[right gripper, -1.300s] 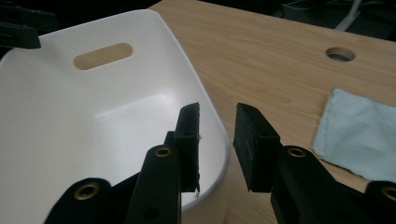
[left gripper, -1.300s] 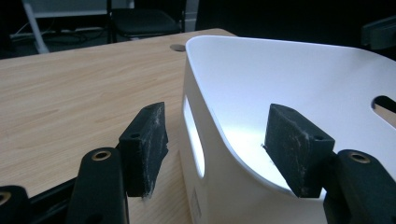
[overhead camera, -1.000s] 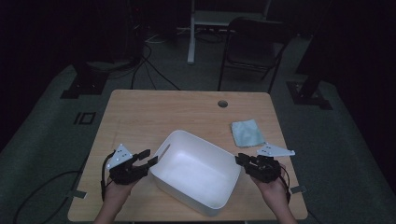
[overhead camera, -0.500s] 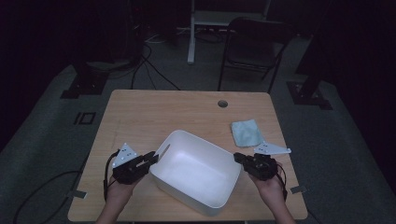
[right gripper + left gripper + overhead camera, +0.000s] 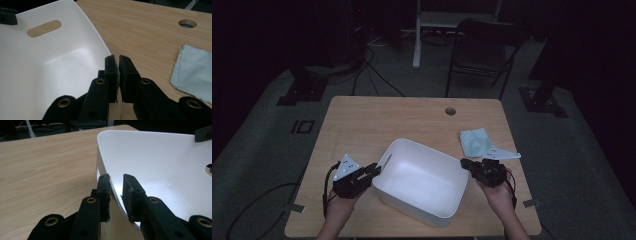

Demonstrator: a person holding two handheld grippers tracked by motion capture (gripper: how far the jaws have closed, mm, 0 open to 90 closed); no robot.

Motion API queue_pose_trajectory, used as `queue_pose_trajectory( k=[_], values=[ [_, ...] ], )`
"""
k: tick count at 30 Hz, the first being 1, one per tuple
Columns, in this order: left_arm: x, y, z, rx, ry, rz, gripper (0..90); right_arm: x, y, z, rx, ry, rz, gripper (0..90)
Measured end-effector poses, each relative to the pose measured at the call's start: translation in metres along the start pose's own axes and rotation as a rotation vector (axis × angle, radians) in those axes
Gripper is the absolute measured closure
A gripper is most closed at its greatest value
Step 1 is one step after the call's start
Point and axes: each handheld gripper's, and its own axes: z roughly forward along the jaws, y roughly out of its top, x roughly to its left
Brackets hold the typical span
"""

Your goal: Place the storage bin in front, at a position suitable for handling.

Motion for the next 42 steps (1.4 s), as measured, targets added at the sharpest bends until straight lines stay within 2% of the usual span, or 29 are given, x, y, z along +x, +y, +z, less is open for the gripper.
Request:
queue_pose_trajectory(
  k=[4, 15, 27, 32, 38, 42],
  values=[
    [-0.001, -0.001, -0.002, -0.004, 0.0, -0.021, 75.8, -0.004, 0.002, 0.004, -0.003, 0.012, 0.001, 85.1],
    [-0.006, -0.003, -0.009, 0.013, 0.009, -0.017, 74.5, -0.009, 0.009, 0.015, -0.005, 0.023, 0.0, 83.5],
    [-0.009, -0.008, -0.017, 0.002, 0.009, -0.03, 72.4, -0.013, 0.019, 0.029, -0.003, 0.035, -0.007, 81.9],
    [-0.011, -0.009, -0.019, -0.003, 0.01, -0.048, 72.3, -0.015, 0.023, 0.035, -0.004, 0.042, -0.012, 81.5],
    [-0.013, -0.012, -0.021, -0.012, -0.001, -0.058, 71.1, -0.014, 0.027, 0.04, 0.006, 0.015, -0.063, 80.0],
    [-0.012, -0.012, -0.022, -0.015, -0.011, -0.069, 69.8, -0.017, 0.028, 0.041, 0.007, 0.035, -0.037, 78.7]
  ],
)
